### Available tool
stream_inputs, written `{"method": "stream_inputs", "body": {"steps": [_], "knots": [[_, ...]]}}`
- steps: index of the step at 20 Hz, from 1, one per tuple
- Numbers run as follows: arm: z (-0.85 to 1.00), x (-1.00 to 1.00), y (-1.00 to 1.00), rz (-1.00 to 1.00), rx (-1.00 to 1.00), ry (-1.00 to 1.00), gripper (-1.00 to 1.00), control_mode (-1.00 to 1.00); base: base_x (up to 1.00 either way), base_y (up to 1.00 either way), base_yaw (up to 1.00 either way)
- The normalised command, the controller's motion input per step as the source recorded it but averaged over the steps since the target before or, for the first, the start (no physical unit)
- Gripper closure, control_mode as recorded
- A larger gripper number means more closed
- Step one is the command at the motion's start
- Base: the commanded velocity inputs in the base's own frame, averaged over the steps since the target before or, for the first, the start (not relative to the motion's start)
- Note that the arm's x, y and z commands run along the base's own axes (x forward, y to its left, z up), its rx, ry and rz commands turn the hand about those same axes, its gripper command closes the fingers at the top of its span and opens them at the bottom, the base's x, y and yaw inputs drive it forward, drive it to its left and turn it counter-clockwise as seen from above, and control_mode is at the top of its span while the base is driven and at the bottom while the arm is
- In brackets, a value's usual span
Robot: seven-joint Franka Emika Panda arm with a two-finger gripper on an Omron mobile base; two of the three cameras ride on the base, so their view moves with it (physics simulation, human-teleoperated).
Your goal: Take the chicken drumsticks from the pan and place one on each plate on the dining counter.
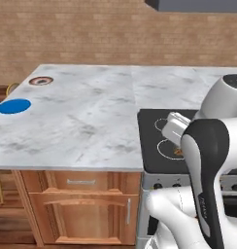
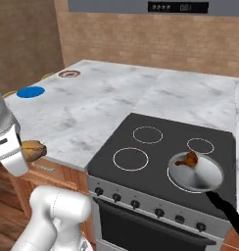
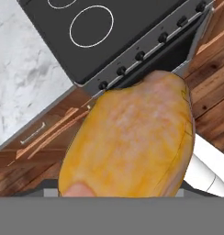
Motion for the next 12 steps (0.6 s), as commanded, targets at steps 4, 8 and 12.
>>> {"method": "stream_inputs", "body": {"steps": [4, 8, 12], "knots": [[0.00, 0.00, 0.00, 0.00, 0.00, 0.00, 1.00, 1.00, 0.00, 1.00, 0.15], [0.00, 0.00, 0.00, 0.00, 0.00, 0.00, 1.00, 1.00, 0.07, 1.00, 0.06], [0.00, 0.00, 0.00, 0.00, 0.00, 0.00, 1.00, 1.00, 0.14, 1.00, -0.01]]}}
